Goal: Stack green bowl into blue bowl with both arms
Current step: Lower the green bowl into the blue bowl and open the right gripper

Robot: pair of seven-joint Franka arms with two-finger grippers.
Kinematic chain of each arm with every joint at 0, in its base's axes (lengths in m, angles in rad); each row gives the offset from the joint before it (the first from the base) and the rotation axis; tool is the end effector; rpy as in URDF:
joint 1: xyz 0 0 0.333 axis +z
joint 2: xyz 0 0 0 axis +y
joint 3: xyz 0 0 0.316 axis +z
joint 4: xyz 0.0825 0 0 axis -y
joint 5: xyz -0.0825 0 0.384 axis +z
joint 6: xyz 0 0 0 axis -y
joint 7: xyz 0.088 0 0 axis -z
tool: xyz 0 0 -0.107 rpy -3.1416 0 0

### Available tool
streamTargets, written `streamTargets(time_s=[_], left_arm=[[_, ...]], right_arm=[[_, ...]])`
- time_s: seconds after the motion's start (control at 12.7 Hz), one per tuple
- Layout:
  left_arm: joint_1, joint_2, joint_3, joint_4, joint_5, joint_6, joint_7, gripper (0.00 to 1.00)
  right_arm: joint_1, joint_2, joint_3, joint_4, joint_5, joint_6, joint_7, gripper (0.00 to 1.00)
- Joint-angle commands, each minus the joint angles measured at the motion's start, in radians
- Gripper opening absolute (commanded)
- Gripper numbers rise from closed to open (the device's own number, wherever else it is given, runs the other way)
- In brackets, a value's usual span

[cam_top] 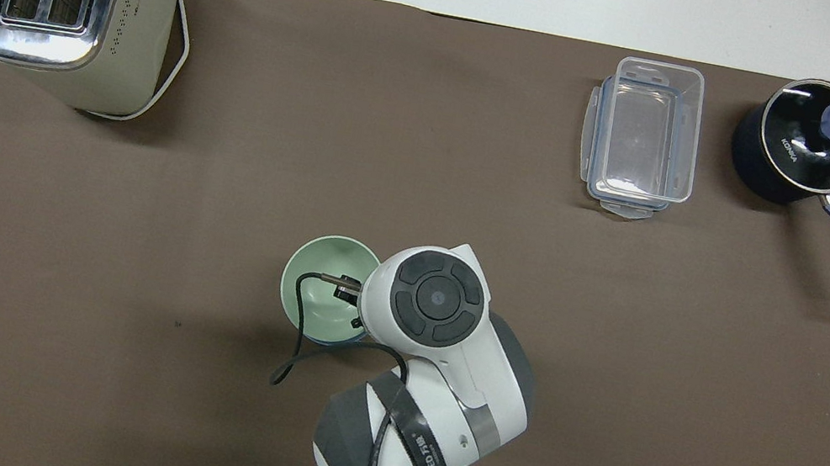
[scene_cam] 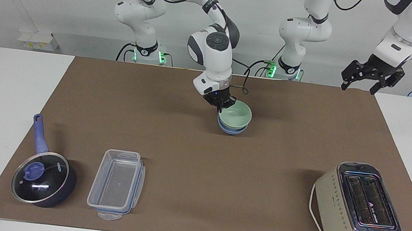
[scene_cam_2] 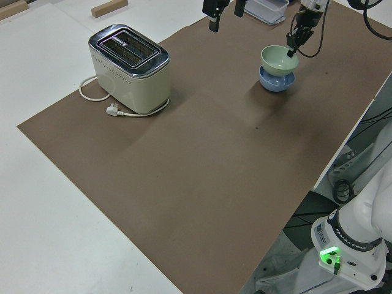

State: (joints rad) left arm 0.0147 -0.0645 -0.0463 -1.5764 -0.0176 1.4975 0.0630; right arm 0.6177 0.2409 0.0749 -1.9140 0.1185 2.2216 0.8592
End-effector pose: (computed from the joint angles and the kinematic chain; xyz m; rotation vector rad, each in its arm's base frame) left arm 0.5266 -0.0195 0.6503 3.1231 -0.1495 -0.0223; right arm 0.4733 0.3948 0.3770 -2.9915 0.3578 0.0490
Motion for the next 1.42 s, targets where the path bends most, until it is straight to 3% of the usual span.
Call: streamTargets(time_s=[0.0,0.32,0.47,0.71,0.79,0.87,1.03,1.11,1.34], left_arm=[[0.010,0.005,-0.009,0.013,0.018,-0.017,-0.009,1.00],[0.010,0.005,-0.009,0.013,0.018,-0.017,-0.009,1.00],[0.010,0.005,-0.009,0.013,0.016,-0.017,-0.009,1.00],[0.010,0.005,-0.009,0.013,0.018,-0.017,-0.009,1.00],[0.010,0.005,-0.009,0.013,0.018,-0.017,-0.009,1.00],[0.010,0.005,-0.009,0.013,0.018,-0.017,-0.009,1.00],[0.010,0.005,-0.009,0.013,0.018,-0.017,-0.009,1.00],[0.010,0.005,-0.009,0.013,0.018,-0.017,-0.009,1.00],[0.010,0.005,-0.009,0.013,0.016,-0.017,-0.009,1.00]], right_arm=[[-0.001,-0.040,-0.001,-0.051,-0.003,0.023,0.021,0.00],[-0.007,-0.041,-0.001,-0.069,0.007,0.042,0.017,0.00],[-0.007,-0.041,-0.001,-0.071,0.010,0.049,0.024,0.13],[-0.003,-0.041,-0.001,-0.068,0.012,0.049,0.043,0.16],[-0.003,-0.043,-0.001,-0.062,0.012,0.047,0.043,0.27],[-0.006,-0.048,-0.003,-0.054,0.012,0.043,0.043,0.59],[-0.027,-0.090,-0.010,-0.049,0.012,0.030,0.040,0.90],[-0.050,-0.115,-0.010,-0.051,0.009,0.020,0.035,1.00],[-0.136,-0.201,-0.015,-0.050,-0.017,-0.066,-0.017,1.00]])
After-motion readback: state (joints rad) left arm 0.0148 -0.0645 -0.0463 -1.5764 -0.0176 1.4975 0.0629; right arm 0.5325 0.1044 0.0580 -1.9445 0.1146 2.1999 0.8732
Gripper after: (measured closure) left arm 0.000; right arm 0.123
